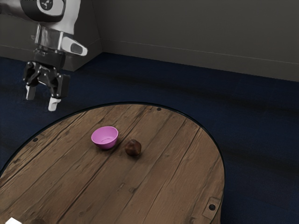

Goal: Place the pear in the bowl.

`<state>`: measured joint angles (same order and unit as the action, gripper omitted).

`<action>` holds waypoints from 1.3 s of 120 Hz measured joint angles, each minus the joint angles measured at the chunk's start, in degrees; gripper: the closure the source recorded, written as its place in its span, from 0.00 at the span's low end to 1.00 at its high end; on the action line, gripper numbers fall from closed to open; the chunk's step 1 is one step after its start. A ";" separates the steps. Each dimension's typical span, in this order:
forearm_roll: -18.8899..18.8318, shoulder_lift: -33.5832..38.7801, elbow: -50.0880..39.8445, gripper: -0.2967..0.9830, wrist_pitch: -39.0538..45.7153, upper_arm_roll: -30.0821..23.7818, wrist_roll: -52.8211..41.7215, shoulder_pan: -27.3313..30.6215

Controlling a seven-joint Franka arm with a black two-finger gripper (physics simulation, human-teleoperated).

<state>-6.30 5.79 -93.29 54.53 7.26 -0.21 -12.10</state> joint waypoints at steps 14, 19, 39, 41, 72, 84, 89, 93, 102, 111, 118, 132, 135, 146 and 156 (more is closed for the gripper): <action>-0.83 -1.58 0.77 0.23 12.61 -1.06 -0.17 -0.38; -0.82 -2.72 1.47 0.23 16.13 -1.31 -0.25 -0.39; 3.01 -9.07 -11.30 0.23 34.34 -3.51 0.85 0.63; 3.52 -10.02 -12.54 0.23 36.42 -3.55 1.00 0.47; 9.97 -20.06 -19.69 0.23 60.71 -2.88 3.27 -0.88; 9.95 -22.08 -20.05 0.23 67.61 -2.36 3.75 -0.87; 9.93 -22.62 -20.04 0.23 70.02 -2.10 3.75 -0.87; 9.93 -23.14 -20.00 0.23 71.81 -1.98 3.73 -0.87; 10.03 -24.16 -19.95 0.23 75.02 -1.88 3.66 -0.90; 10.20 -25.00 -19.95 0.23 77.36 -1.66 3.60 -0.87; 10.13 -25.98 -20.00 0.23 79.15 -1.19 3.28 -0.82; 10.31 -27.46 -19.92 0.23 82.19 -0.89 2.44 -0.81; 10.47 -27.60 -19.93 0.23 82.71 -0.83 2.29 -0.83; 10.85 -28.76 -19.69 0.23 84.38 -0.30 1.74 -0.89; 11.11 -29.94 -19.35 0.23 85.69 -0.11 1.33 -0.90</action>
<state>4.81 -24.15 -112.63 140.22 7.16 1.12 -13.00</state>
